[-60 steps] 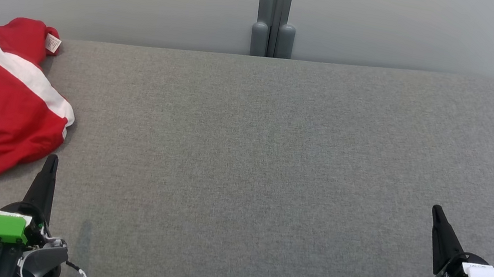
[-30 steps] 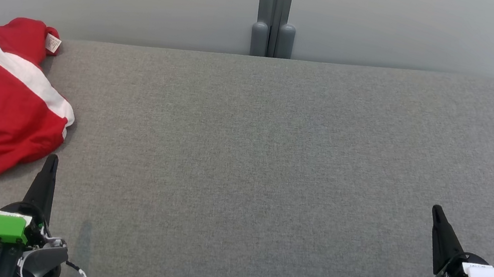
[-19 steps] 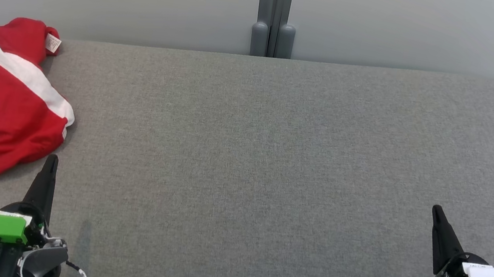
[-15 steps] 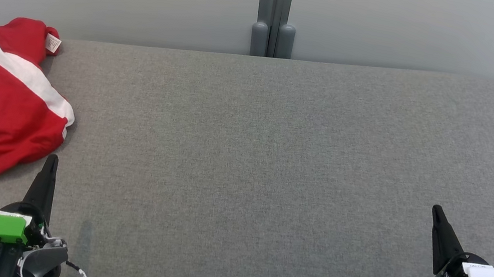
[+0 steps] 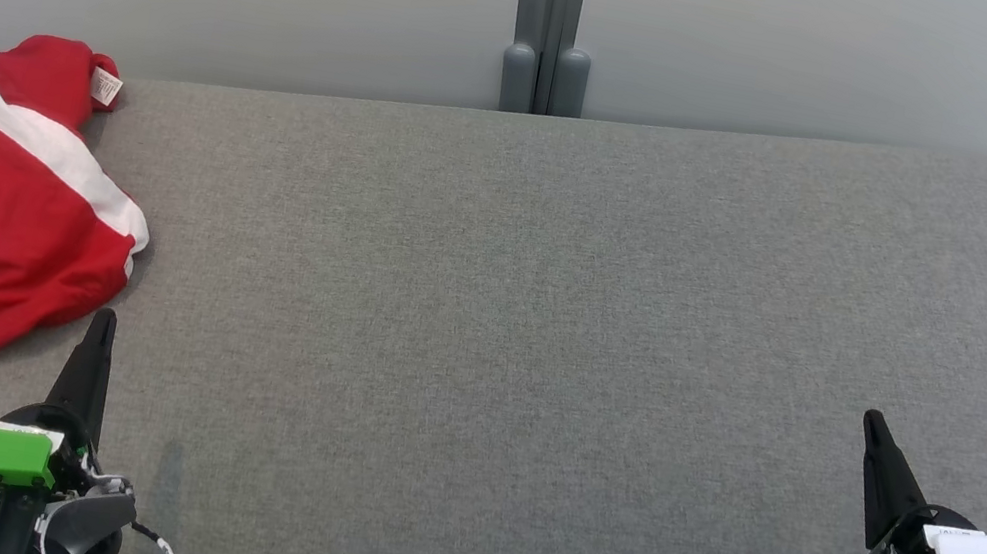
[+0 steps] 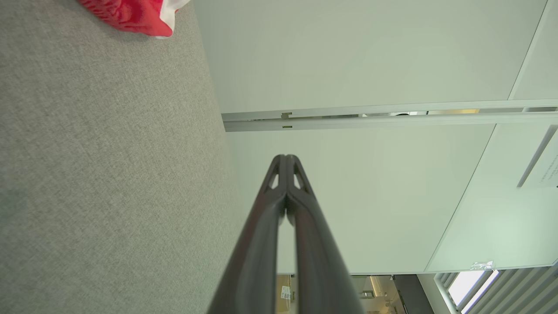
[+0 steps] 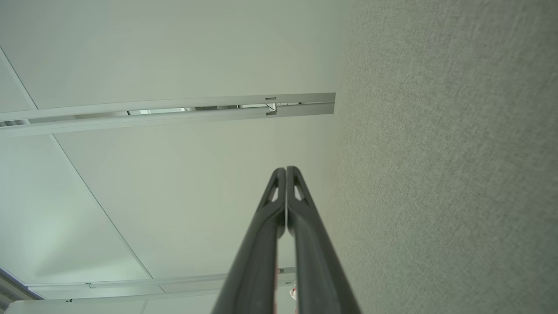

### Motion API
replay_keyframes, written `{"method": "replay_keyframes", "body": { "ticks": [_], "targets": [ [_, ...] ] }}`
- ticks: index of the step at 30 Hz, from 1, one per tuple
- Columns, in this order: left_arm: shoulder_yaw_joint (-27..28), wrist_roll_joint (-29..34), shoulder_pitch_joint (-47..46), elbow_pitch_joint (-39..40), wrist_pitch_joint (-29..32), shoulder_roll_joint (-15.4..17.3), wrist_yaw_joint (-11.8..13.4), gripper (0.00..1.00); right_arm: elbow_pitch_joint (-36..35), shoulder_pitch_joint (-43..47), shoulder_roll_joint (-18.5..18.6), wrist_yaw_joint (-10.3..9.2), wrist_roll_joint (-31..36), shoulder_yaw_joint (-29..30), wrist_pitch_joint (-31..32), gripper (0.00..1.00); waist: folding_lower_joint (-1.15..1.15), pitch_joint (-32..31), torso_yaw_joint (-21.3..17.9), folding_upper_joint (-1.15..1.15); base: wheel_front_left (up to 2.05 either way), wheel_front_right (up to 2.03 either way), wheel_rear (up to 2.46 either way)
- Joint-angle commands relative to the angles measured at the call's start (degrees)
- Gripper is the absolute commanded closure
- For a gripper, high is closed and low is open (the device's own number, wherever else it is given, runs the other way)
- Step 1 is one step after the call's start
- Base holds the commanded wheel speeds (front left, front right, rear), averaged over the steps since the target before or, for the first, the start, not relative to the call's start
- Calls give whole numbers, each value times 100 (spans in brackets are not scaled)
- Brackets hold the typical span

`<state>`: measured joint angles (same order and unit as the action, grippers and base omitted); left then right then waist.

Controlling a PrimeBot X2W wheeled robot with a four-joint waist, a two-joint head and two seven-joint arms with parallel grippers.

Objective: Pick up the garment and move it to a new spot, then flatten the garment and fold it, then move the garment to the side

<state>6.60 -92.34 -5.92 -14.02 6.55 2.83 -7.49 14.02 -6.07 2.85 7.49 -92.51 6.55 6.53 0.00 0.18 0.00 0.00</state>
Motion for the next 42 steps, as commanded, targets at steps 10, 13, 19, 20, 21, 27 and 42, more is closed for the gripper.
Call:
{"method": "replay_keyframes", "body": {
  "ticks": [10,13,19,20,21,27,42],
  "targets": [
    [4,-14,-68,7,9,10,-16,100,7,-38,8,0,25,-4,7,100,0,0,0,0,0,0,0],
    [4,-14,-68,7,9,10,-16,100,7,-38,8,0,25,-4,7,100,0,0,0,0,0,0,0],
    [4,-14,-68,7,9,10,-16,100,7,-38,8,0,25,-4,7,100,0,0,0,0,0,0,0],
    [4,-14,-68,7,9,10,-16,100,7,-38,8,0,25,-4,7,100,0,0,0,0,0,0,0],
    [4,-14,-68,7,9,10,-16,100,7,-38,8,0,25,-4,7,100,0,0,0,0,0,0,0],
    [4,-14,-68,7,9,10,-16,100,7,-38,8,0,25,-4,7,100,0,0,0,0,0,0,0],
    [4,-14,-68,7,9,10,-16,100,7,-38,8,0,25,-4,7,100,0,0,0,0,0,0,0]
  ]
}}
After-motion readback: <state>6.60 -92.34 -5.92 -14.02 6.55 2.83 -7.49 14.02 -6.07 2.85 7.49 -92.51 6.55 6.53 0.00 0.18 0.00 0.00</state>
